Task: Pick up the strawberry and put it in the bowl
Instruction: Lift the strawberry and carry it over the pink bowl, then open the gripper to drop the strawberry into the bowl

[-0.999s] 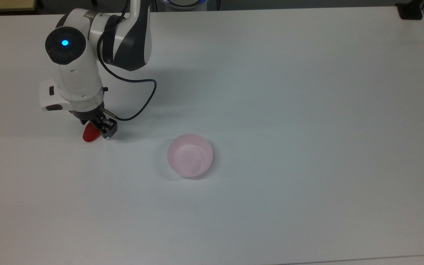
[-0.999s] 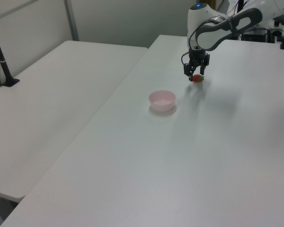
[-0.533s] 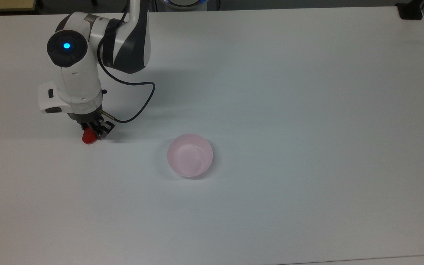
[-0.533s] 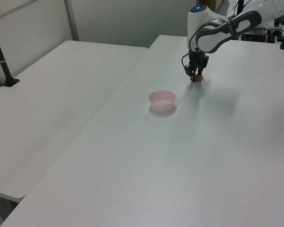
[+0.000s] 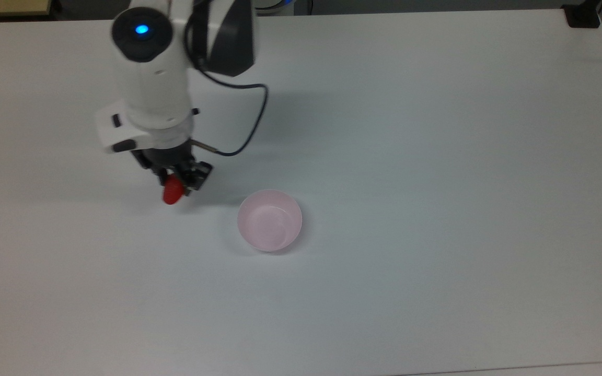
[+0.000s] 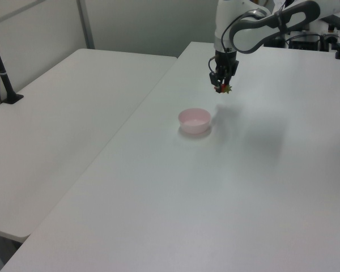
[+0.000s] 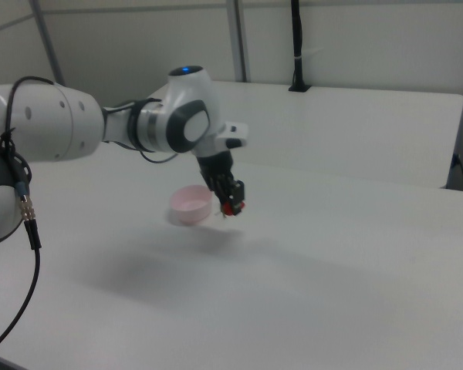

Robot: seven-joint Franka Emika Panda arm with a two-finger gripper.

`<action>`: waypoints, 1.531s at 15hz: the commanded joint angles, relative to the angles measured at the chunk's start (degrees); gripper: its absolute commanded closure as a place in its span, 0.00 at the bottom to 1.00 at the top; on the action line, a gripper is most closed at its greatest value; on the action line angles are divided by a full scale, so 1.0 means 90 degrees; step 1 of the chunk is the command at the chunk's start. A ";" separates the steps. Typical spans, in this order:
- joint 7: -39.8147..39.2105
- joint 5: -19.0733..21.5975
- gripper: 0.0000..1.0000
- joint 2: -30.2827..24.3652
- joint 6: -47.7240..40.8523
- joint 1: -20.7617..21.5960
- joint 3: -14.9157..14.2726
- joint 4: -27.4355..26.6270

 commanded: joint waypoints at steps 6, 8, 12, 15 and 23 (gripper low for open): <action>0.1006 -0.0165 0.87 -0.0039 0.0546 0.0889 0.0270 -0.0133; 0.1055 -0.0184 0.70 0.0049 0.0732 0.0938 0.0270 -0.0123; 0.1046 -0.0184 0.00 0.0127 0.0880 0.0977 0.0270 -0.0123; 0.0997 -0.0165 0.00 -0.0106 0.0763 0.1036 0.0270 -0.0123; -0.0477 0.0010 0.00 -0.1531 -0.1853 0.1358 0.0006 -0.0162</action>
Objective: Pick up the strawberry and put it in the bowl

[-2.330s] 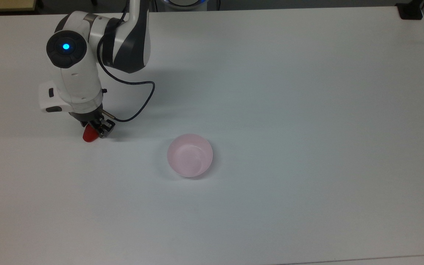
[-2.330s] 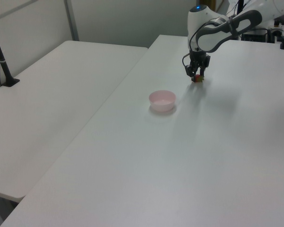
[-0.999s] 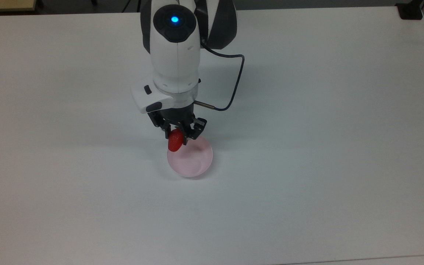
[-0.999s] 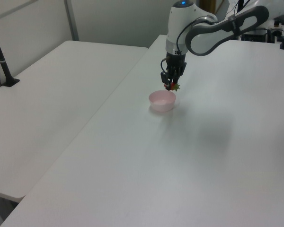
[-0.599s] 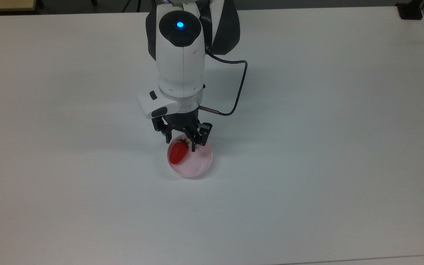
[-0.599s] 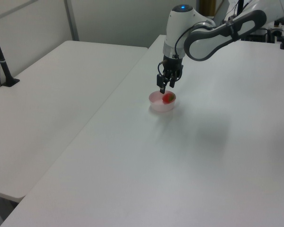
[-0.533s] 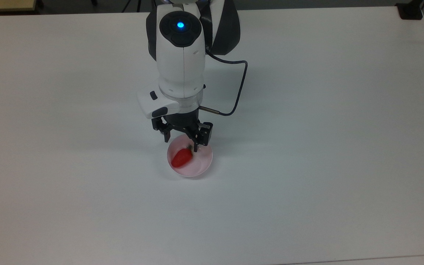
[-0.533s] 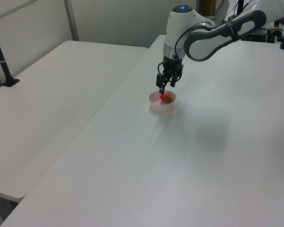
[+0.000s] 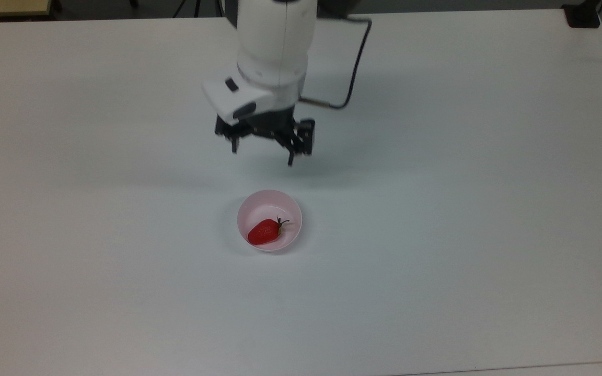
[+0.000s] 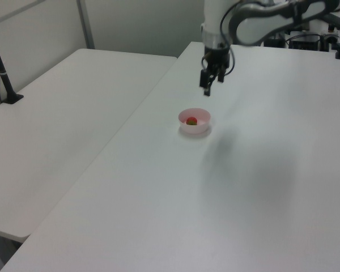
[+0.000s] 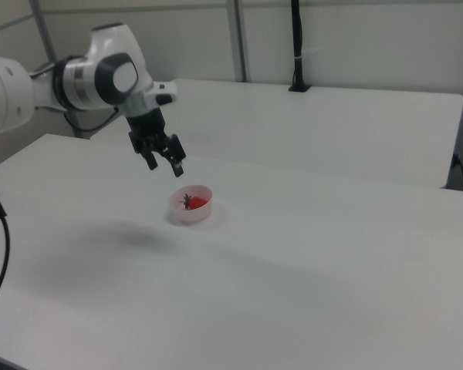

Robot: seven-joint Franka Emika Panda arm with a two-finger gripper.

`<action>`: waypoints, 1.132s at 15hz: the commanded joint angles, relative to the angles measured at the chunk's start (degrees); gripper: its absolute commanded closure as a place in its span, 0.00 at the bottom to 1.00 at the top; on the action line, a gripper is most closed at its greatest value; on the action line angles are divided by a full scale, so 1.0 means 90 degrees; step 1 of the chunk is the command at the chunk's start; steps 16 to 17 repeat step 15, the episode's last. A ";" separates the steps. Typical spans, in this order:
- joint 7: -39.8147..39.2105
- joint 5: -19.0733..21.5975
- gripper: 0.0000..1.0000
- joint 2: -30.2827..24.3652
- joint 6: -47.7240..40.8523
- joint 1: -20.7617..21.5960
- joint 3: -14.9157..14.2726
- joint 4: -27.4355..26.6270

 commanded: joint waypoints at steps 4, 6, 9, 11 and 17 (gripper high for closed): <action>-0.0608 0.0500 0.00 -0.1540 -0.1282 0.0082 -0.0440 -0.0508; -0.1055 0.0549 0.00 -0.1980 -0.1536 0.0053 -0.0547 -0.0724; -0.1292 0.0861 0.00 -0.2216 -0.2102 0.0053 -0.0801 -0.0656; -0.1292 0.0901 0.00 -0.2207 -0.2123 0.0033 -0.0802 -0.0656; -0.1292 0.0901 0.00 -0.2217 -0.2113 0.0004 -0.0802 -0.0656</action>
